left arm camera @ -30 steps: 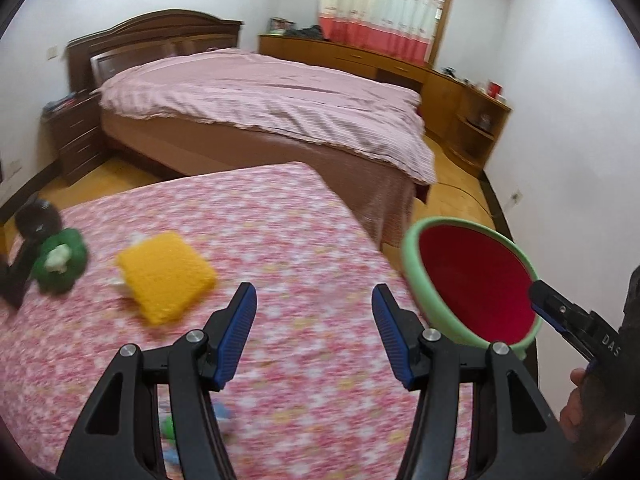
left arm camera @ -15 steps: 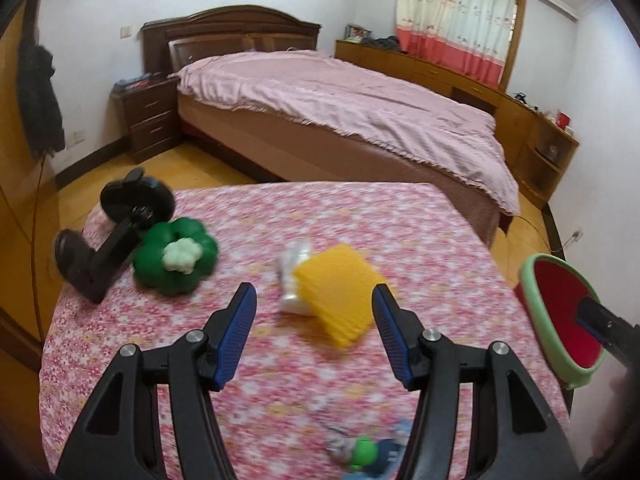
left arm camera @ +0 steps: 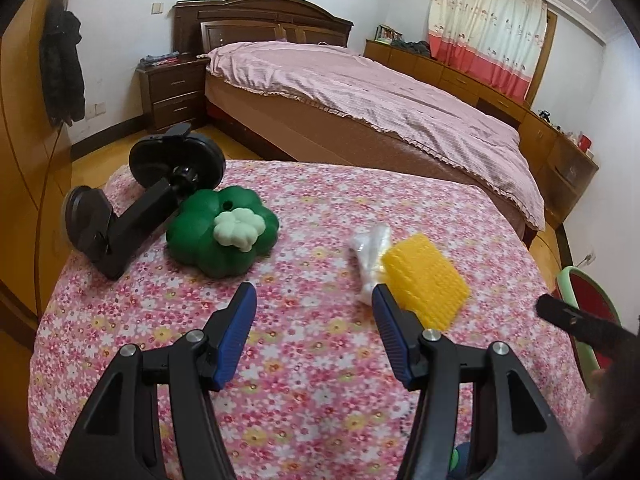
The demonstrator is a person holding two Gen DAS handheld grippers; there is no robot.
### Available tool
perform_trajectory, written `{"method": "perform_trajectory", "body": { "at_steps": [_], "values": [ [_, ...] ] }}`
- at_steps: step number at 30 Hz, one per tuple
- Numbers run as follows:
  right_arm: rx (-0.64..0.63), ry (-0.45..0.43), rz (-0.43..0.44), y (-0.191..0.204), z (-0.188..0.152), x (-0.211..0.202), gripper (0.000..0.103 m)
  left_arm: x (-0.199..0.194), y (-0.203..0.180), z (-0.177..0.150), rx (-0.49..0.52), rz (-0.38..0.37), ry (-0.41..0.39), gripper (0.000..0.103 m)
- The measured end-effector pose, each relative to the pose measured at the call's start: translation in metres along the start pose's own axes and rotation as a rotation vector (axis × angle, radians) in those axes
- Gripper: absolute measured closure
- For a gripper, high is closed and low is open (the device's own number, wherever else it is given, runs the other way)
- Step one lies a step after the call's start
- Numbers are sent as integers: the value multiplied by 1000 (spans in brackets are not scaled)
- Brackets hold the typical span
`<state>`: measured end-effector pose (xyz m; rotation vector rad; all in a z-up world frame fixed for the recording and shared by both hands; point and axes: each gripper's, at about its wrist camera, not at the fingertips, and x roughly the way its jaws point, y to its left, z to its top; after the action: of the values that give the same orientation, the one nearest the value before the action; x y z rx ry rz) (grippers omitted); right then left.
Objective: Collect trash
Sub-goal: 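Move both open tools back toward the bed, then grasp the yellow foam net with the right tool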
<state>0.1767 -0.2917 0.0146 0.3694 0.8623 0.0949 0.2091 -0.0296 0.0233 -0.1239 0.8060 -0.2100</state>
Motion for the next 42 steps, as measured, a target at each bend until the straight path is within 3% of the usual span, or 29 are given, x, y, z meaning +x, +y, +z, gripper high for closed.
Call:
{"method": "perform_trajectory", "body": {
  "at_steps": [17,30,33,34,37,40,42],
  "values": [
    [-95,56,-14,34,6,65,34,10,17,-4,-75,-22,21,43],
    [-164,29,-66,54,2,78,34,11,14,-6,-87,-66,22,43],
    [-166,28,-37,59,3,81,35,11,12,-7,-79,-62,18,43],
    [-172,39,-20,61,3,82,48,11,12,-7,-80,-65,18,43],
    [-201,52,9,66,1,84,72,14,11,-7,-83,-68,31,43],
    [-171,45,53,62,-1,82,88,17,9,-8,-75,-70,40,43],
    [-148,30,79,56,-1,76,91,19,6,-8,-60,-70,37,43]
  ]
}}
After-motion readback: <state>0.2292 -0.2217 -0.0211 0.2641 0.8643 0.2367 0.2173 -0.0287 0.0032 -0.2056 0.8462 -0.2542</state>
